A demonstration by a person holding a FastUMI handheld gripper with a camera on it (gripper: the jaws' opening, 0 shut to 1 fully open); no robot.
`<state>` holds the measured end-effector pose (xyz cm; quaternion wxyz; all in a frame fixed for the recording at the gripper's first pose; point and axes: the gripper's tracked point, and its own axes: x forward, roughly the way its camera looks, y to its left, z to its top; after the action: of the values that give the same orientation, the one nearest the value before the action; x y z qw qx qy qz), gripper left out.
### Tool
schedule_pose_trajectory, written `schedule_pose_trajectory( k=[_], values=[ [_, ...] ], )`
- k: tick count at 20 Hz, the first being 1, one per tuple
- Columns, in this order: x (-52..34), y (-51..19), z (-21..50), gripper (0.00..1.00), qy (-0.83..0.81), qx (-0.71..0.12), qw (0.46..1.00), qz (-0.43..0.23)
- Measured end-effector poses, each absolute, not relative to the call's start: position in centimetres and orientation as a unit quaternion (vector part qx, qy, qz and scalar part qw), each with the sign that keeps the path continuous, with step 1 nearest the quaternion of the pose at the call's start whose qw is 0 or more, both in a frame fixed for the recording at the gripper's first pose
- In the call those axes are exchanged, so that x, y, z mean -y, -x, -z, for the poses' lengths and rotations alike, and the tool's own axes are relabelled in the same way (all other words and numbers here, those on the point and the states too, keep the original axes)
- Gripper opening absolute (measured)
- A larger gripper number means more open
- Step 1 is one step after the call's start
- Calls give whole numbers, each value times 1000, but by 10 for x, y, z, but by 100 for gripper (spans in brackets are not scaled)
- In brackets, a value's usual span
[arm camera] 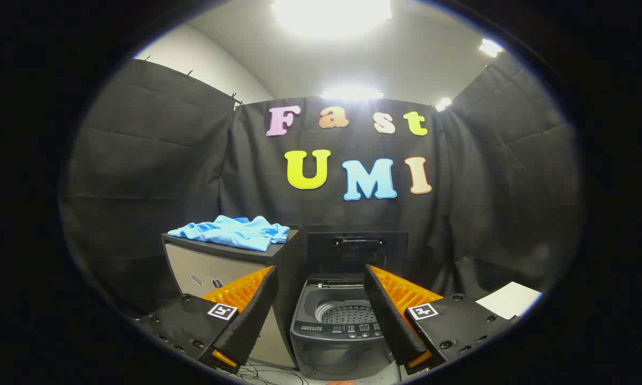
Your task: Put the clothes into the washing machine and then close the washing machine lid.
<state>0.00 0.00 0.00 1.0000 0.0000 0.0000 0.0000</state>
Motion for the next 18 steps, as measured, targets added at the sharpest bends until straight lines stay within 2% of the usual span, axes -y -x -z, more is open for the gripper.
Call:
schedule_pose_trajectory(
  k=[18],
  values=[
    [-5,3,-1,100,7,9,1000,-5]
  ],
)
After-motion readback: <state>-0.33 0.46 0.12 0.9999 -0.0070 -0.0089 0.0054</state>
